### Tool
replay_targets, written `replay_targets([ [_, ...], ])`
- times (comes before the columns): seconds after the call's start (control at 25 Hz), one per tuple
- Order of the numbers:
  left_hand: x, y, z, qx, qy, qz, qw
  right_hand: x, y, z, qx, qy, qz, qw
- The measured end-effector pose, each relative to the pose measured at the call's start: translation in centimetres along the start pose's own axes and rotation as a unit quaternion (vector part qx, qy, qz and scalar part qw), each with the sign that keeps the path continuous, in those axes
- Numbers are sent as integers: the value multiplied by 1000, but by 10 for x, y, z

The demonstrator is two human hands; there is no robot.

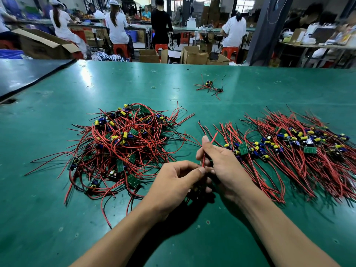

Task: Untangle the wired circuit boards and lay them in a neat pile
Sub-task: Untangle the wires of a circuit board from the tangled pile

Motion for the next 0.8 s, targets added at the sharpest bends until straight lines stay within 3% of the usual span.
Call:
replay_targets([
  [0.2,1,-5,-2,-26,2,-66,997,-6,5,-8,38,12,126,991],
  [0.32,1,-8,-3,-30,-1,-77,997,-7,7,-11,49,18,148,988],
  [0.44,1,-8,-1,-19,2,-75,997,-4,1,-9,24,5,102,994],
  [0.64,0,-9,-1,0,-5,-23,1000,-1,-19,-4,-149,-48,-31,987],
  [0.8,-2,-10,-2,5,-6,-5,1000,4,-19,-4,-23,-39,-33,998],
])
Point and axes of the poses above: each hand's wrist, its own x-axis towards the middle knuckle, its own y-axis out of the palm, z = x × y, the point moved 2 cm from there along x, towards the middle knuckle, and after that the axes turned 14 degrees about z, right-handed, at the moved point
